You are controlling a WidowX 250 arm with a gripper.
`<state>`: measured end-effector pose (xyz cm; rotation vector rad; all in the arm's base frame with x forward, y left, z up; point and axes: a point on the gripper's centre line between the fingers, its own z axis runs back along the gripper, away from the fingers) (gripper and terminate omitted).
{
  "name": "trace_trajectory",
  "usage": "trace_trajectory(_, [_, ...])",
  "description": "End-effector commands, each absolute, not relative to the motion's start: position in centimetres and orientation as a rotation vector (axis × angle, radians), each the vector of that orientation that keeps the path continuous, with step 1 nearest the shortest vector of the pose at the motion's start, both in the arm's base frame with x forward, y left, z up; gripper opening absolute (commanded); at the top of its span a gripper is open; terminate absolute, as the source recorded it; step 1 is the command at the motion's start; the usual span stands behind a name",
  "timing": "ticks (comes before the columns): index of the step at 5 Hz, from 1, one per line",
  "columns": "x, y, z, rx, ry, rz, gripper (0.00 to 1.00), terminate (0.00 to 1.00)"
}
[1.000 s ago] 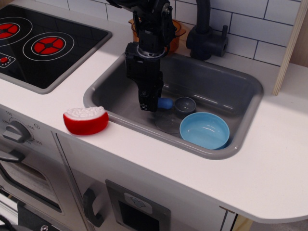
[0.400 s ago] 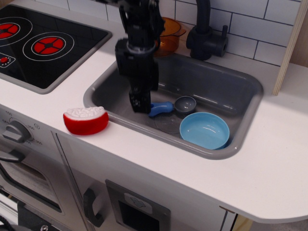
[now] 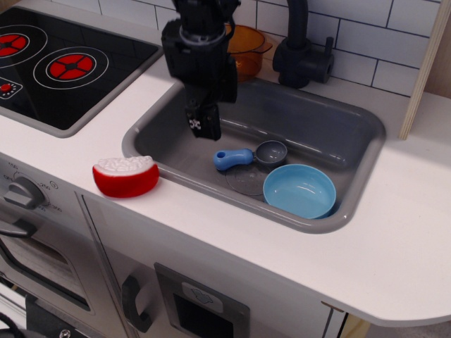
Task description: Take spoon out of bowl sink
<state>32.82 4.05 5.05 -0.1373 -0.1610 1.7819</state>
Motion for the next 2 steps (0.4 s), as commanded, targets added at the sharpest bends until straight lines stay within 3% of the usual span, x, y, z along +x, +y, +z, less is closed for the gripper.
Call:
trace_trajectory(1, [33.23, 3.88, 6.85, -0.179, -0.203, 1.768, 1.0, 0.0])
trace_trajectory(2, [33.23, 3.88, 6.85, -0.179, -0.203, 1.768, 1.0, 1.0])
